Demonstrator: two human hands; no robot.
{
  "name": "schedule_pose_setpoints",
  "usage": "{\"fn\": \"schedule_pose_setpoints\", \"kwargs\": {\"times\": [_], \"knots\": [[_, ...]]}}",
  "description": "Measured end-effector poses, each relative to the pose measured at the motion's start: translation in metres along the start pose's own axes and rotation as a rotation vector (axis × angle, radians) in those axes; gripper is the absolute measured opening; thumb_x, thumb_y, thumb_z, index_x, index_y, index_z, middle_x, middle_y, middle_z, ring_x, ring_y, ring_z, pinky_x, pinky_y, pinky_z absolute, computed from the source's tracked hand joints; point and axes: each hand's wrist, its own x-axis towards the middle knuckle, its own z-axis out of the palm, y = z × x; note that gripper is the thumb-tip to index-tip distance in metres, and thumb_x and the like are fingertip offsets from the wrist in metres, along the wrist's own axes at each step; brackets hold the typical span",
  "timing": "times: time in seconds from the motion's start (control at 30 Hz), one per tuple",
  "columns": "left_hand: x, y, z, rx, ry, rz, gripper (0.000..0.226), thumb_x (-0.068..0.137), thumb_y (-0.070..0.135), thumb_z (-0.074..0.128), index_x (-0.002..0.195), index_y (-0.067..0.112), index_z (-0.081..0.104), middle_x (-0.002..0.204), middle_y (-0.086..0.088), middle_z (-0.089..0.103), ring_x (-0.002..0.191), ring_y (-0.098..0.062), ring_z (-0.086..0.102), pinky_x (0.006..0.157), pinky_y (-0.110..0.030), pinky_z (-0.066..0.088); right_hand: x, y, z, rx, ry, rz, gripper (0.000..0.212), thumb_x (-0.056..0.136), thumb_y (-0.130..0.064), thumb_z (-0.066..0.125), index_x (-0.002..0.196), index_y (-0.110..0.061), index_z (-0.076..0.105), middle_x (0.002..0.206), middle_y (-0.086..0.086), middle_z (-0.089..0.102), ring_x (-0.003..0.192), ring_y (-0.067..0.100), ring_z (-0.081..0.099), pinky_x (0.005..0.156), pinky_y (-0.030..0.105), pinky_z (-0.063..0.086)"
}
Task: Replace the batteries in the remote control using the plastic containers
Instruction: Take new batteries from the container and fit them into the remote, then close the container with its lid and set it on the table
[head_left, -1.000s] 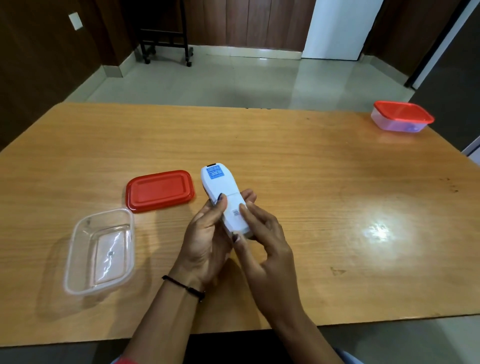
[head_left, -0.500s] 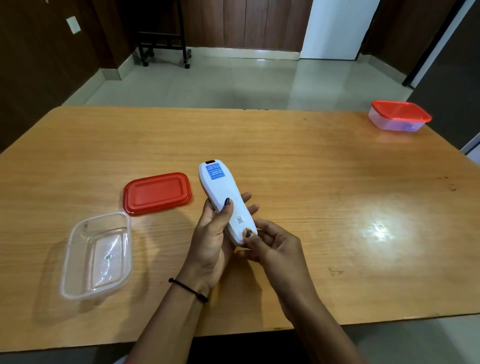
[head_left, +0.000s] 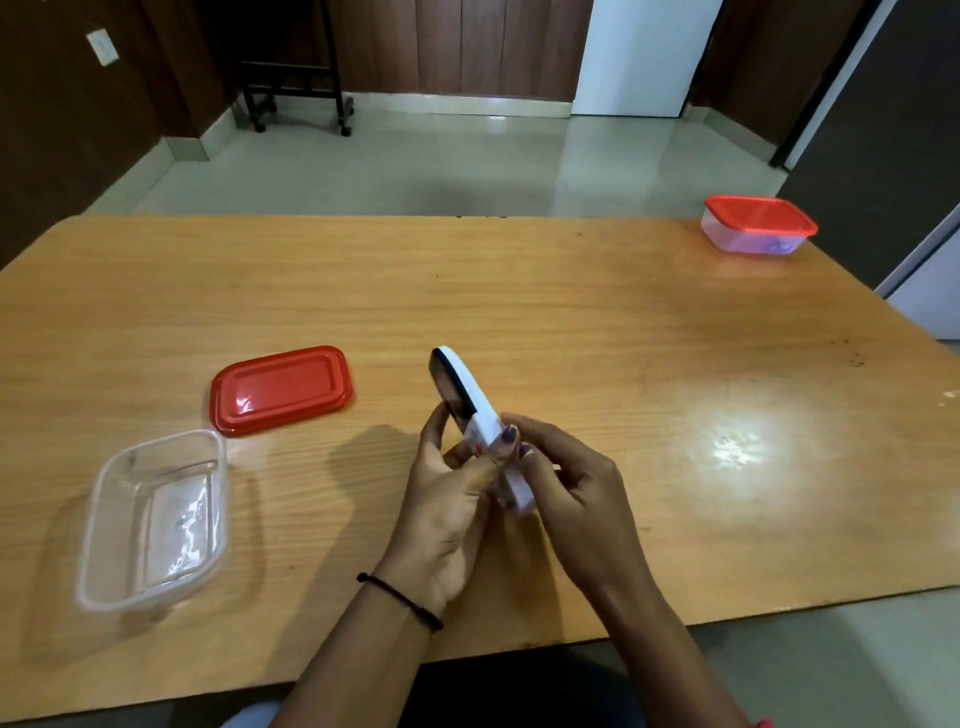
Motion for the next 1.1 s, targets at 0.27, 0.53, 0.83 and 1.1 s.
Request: {"fn": "schedule_pose_setpoints", "kwargs": {"times": [0.27, 0.53, 0.83, 1.1], "knots": [[0.005, 0.002, -0.008, 0.633, 0.247, 0.207, 0.065, 0.077, 0.034, 0.072, 0.134, 0.017, 0.045, 0.091, -0.008, 0.068, 0.077, -0.019, 0.071, 0.067, -0.047, 0.059, 0.001, 0.016, -0.012, -0.176, -0.107, 0.079, 0.051, 0.081, -0.016, 0.067, 0.13, -0.029, 0.056, 0.116, -0.012, 0.065, 0.097, 0.001, 0.063, 0.074, 0.02, 0.055], [0.002, 0.007, -0.007, 0.529, 0.099, 0.017, 0.069, 0.088, 0.004, 0.059, 0.146, 0.019, 0.026, 0.081, -0.011, 0.07, 0.064, -0.023, 0.072, 0.055, -0.039, 0.06, 0.015, 0.02, -0.016, -0.345, -0.149, 0.137, 0.05, 0.079, -0.036, 0.057, 0.128, -0.029, 0.056, 0.105, -0.016, 0.066, 0.105, 0.013, 0.06, 0.091, 0.039, 0.05], [-0.009, 0.022, -0.013, 0.53, 0.126, 0.116, 0.061, 0.088, 0.005, 0.059, 0.141, 0.024, 0.035, 0.087, -0.005, 0.069, 0.069, -0.017, 0.073, 0.058, -0.038, 0.06, 0.011, 0.004, -0.001, -0.523, 0.026, 0.012, 0.041, 0.09, -0.02, 0.055, 0.13, -0.028, 0.052, 0.117, -0.018, 0.05, 0.114, 0.01, 0.034, 0.098, 0.034, 0.03], [-0.061, 0.107, -0.104, 0.929, 0.596, 0.816, 0.039, 0.086, 0.005, 0.059, 0.121, 0.022, 0.056, 0.098, 0.007, 0.064, 0.088, -0.005, 0.061, 0.069, -0.018, 0.049, 0.061, -0.043, 0.132, -0.513, -0.254, -0.26, 0.051, 0.089, -0.02, 0.059, 0.137, -0.018, 0.044, 0.139, 0.002, 0.048, 0.13, 0.021, 0.037, 0.106, 0.032, 0.031]]}}
